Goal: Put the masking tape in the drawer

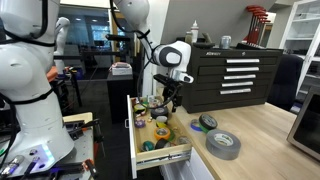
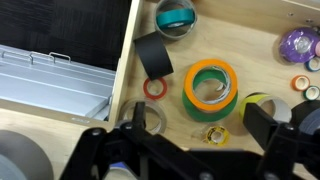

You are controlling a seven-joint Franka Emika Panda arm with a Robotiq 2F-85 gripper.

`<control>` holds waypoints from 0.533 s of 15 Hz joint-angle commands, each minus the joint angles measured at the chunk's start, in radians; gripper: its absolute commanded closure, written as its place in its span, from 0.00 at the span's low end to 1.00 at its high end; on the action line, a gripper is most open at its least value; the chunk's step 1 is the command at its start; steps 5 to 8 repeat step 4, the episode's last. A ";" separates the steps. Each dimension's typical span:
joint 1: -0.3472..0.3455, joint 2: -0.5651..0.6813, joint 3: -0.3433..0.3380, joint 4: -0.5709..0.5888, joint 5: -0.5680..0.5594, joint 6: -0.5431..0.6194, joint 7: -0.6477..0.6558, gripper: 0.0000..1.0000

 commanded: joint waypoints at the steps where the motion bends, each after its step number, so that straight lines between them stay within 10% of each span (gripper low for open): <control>1: 0.005 -0.129 -0.035 -0.074 -0.044 -0.017 0.059 0.00; 8: -0.004 -0.065 -0.018 -0.023 -0.015 -0.003 0.014 0.00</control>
